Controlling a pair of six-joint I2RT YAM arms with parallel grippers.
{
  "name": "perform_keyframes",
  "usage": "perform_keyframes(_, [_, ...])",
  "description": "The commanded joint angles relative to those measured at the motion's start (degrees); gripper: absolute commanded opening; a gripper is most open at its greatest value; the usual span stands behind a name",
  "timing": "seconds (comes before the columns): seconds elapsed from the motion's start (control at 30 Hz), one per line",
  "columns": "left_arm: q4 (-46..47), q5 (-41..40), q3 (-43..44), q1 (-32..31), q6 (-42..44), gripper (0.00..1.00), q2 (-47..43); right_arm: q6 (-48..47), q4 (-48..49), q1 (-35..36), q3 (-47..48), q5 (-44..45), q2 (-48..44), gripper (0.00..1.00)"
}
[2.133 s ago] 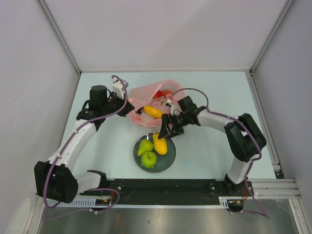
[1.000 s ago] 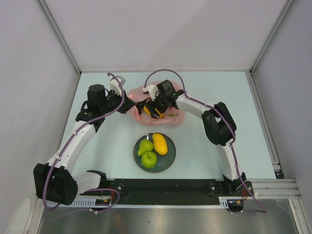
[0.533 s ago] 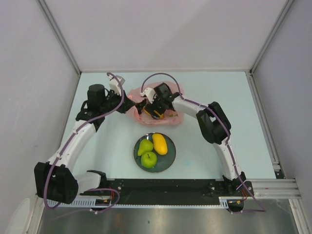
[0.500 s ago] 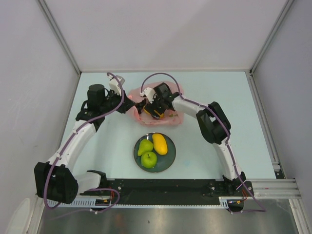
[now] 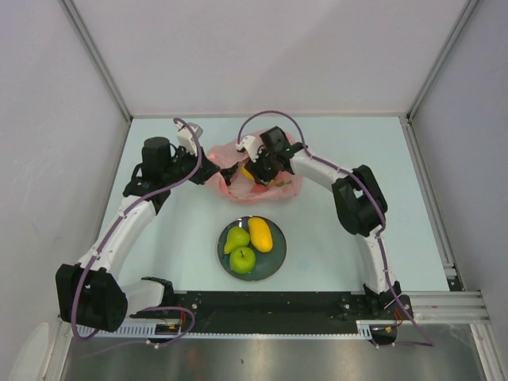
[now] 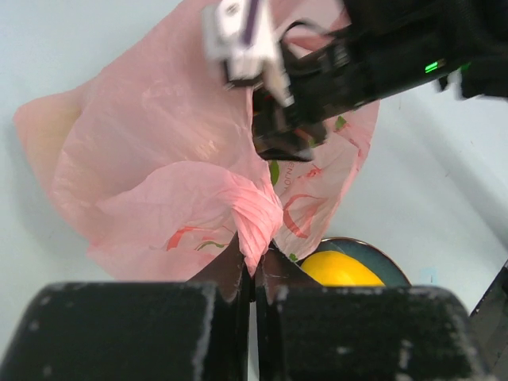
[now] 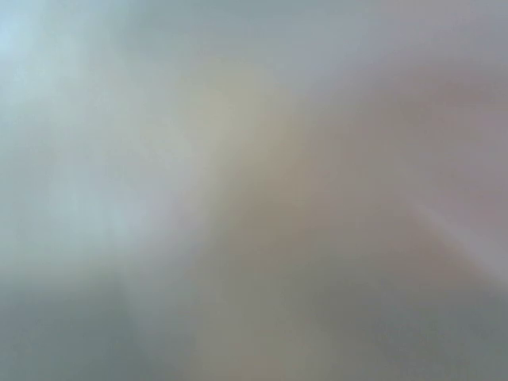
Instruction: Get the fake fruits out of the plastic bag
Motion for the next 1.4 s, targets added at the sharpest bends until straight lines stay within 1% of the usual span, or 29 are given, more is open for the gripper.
perform_keyframes(0.0, [2.32,1.49,0.61,0.85,-0.37,0.00,0.04,-0.24,-2.95,-1.47,-3.44,-5.90,-12.35,0.38])
perform_keyframes(0.03, [2.33,1.85,0.78,0.94,-0.54,0.00,0.30,0.28,-2.86,-1.30,-4.67,-6.26,-15.07,0.38])
perform_keyframes(0.07, [2.50,2.20,0.96,1.03,-1.07,0.00,0.31,0.81,-2.86,-1.03,-7.21,-6.96,-16.57,0.38])
perform_keyframes(0.13, [2.59,2.29,1.14,1.12,-1.51,0.00,0.31,0.64,-3.30,0.37,-9.42,-7.40,-19.39,0.37])
perform_keyframes(0.17, [2.41,2.11,1.40,1.12,-1.68,0.00,0.31,-0.06,-4.43,0.98,-11.17,-7.92,-22.27,0.37])
perform_keyframes(0.23, [2.06,1.85,1.49,1.12,-1.51,0.00,0.31,-0.68,-6.10,2.30,-12.77,-8.80,-25.01,0.36])
perform_keyframes(0.33, [1.80,1.50,1.40,1.12,-1.25,0.00,0.04,-2.87,-9.44,3.27,-16.02,-11.35,-29.76,0.32])
perform_keyframes(0.37, [1.62,1.58,1.31,1.12,-1.16,0.00,-0.22,-3.57,-11.37,3.36,-16.89,-12.40,-31.77,0.26])
perform_keyframes(0.43, [1.80,1.58,1.05,1.12,-1.07,0.00,-0.39,-6.56,-13.57,3.36,-19.27,-13.37,-33.72,0.20])
perform_keyframes(0.47, [1.88,1.59,0.88,1.12,-1.07,0.00,-0.57,-8.31,-15.59,3.45,-20.23,-14.25,-35.64,0.15])
perform_keyframes(0.57, [1.97,1.59,0.52,1.12,-1.25,0.00,-0.66,-16.65,-18.93,4.24,-25.06,-14.17,-38.81,0.08])
perform_keyframes(0.6, [2.06,1.85,0.44,1.12,-1.42,0.00,-0.57,-21.20,-19.29,4.59,-28.64,-13.56,-41.26,0.07])
perform_keyframes(0.67, [2.15,2.02,0.44,1.03,-1.68,0.00,-0.40,-25.09,-20.00,5.82,-32.35,-11.80,-43.56,0.06])
perform_keyframes(0.7, [2.24,2.11,0.44,1.03,-1.77,0.00,-0.31,-29.38,-20.00,6.26,-35.85,-11.45,-46.18,0.06])
perform_keyframes(0.8, [2.24,2.03,0.44,0.94,-1.77,0.00,-0.05,-35.46,-18.60,8.63,-41.06,-9.78,-50.85,0.05])
perform_keyframes(0.83, [2.24,2.11,0.52,0.94,-1.77,0.00,0.04,-36.79,-17.55,9.42,-43.94,-8.91,-51.82,0.05])
perform_keyframes(0.87, [2.24,2.11,0.52,0.86,-1.77,0.00,0.13,-37.67,-17.10,10.47,-44.84,-8.72,-52.44,0.05])
perform_keyframes(0.93, [2.32,1.94,0.17,0.85,-1.77,0.00,0.22,-38.29,-14.74,10.83,-46.95,-9.85,-52.80,0.05])
perform_keyframes(1.03, [2.24,1.93,-0.79,0.85,-1.95,0.00,0.13,-39.08,-12.89,11.36,-48.10,-13.97,-51.92,0.05])
perform_keyframes(1.13, [1.80,1.94,-1.41,0.77,-1.86,0.00,-0.04,-38.83,-11.22,12.24,-49.42,-16.18,-51.83,0.05])
perform_keyframes(1.37, [0.75,1.94,-1.94,0.77,-2.13,0.00,-0.13,-31.27,-9.02,16.89,-51.00,-16.81,-51.31,0.08])
